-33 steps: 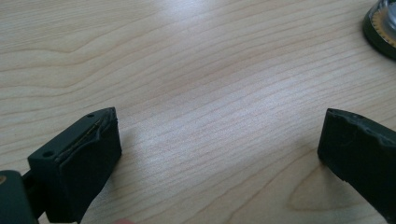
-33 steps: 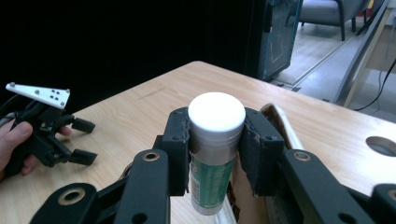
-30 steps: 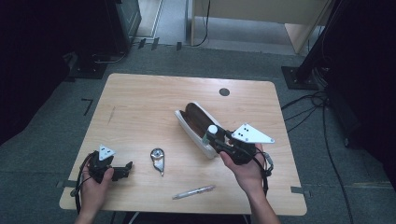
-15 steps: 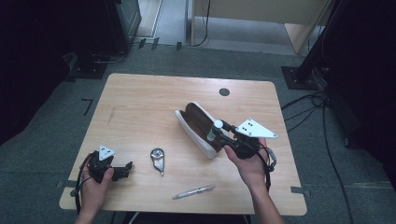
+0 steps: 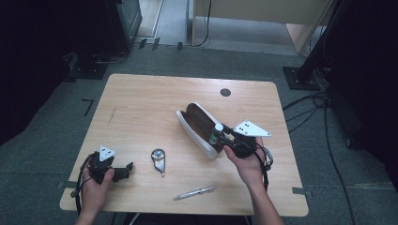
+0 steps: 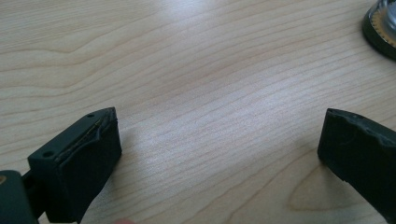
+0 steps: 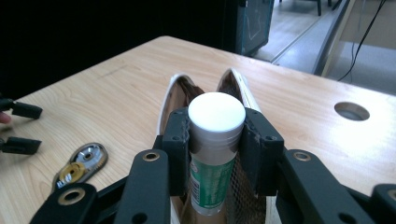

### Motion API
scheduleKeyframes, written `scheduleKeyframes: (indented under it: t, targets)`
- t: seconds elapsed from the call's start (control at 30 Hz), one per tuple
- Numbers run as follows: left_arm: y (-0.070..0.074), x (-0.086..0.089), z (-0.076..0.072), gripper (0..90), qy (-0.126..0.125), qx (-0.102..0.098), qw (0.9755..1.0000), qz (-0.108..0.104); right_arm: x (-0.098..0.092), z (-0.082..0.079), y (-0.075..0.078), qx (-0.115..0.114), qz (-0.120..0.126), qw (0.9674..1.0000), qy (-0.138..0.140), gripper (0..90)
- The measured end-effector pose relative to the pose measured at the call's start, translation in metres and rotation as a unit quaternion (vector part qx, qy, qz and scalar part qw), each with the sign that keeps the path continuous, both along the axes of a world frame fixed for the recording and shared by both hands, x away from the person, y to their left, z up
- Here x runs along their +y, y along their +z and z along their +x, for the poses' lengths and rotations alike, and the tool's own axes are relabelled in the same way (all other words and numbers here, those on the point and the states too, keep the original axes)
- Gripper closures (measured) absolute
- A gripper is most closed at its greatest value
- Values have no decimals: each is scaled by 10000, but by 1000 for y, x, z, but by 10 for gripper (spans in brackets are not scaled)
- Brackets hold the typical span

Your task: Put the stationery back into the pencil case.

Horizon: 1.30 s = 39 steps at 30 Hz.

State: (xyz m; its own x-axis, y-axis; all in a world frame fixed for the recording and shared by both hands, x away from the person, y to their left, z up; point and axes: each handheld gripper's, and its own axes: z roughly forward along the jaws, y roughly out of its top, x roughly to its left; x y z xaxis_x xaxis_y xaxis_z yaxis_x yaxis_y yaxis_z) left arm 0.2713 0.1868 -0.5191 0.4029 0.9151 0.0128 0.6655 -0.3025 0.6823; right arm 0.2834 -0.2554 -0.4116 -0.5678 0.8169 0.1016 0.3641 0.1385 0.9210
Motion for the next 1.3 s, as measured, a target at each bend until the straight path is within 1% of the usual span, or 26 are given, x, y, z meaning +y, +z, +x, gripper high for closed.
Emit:
scheduleKeyframes:
  t: [0.3, 0.53, 0.57, 0.6, 0.67, 0.77, 1.0, 1.23, 1.3]
  targets:
    - [0, 0, 0, 0, -4, 4, 10000, 2, 0, 8, -18, 249, -63, 9997, 26, 655]
    - [0, 0, 0, 0, -2, 2, 10000, 4, 3, 14, -28, 394, -121, 9991, 74, 655]
    - [0, 0, 0, 0, -3, 3, 10000, 4, 3, 15, -29, 385, -136, 9991, 86, 655]
    - [0, 0, 0, 0, -3, 3, 10000, 4, 3, 15, -30, 437, -138, 9989, 74, 655]
    - [0, 0, 0, 0, -3, 3, 10000, 5, 4, 16, -33, 446, -151, 9989, 86, 655]
    - [0, 0, 0, 0, -3, 2, 10000, 6, 4, 18, -38, 534, -170, 9984, 98, 655]
    - [0, 0, 0, 0, -5, 4, 10000, 5, 5, 21, -47, 643, -219, 9976, 118, 655]
    - [0, 0, 0, 0, -2, 1, 10000, 4, 3, 23, -54, 815, -269, 9962, 157, 653]
    - [0, 0, 0, 0, -4, 3, 10000, 5, 2, 23, -55, 817, -294, 9961, 176, 653]
